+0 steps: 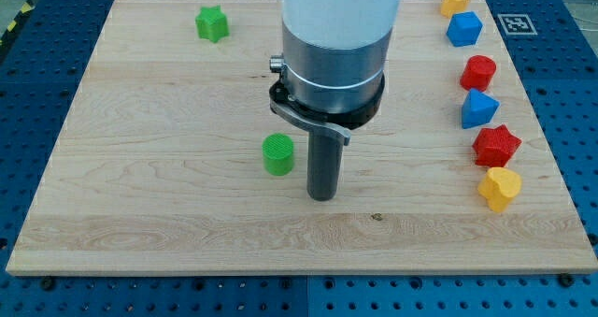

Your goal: Move green circle horizontal to the blue triangle

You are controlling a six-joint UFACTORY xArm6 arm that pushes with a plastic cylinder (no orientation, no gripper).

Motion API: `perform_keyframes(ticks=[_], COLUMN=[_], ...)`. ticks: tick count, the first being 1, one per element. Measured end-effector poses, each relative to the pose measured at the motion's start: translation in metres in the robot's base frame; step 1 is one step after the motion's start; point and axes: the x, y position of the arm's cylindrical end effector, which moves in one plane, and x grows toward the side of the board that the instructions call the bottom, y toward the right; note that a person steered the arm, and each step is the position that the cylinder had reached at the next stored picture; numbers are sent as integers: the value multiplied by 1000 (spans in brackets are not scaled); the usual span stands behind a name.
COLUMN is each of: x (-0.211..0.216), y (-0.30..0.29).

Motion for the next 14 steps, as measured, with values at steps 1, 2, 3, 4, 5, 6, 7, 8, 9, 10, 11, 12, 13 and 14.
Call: perform_keyframes(ticks=[1, 2, 3, 4, 5, 6, 7, 8, 9, 10, 11, 12, 13, 14], x=[-15, -20, -23, -36, -57, -63, -77, -91, -104, -123, -134, -143, -144, -131], y=[-19, -46, -76, -91, -90, -73, -52, -35, -19, -5, 2, 10, 11, 9])
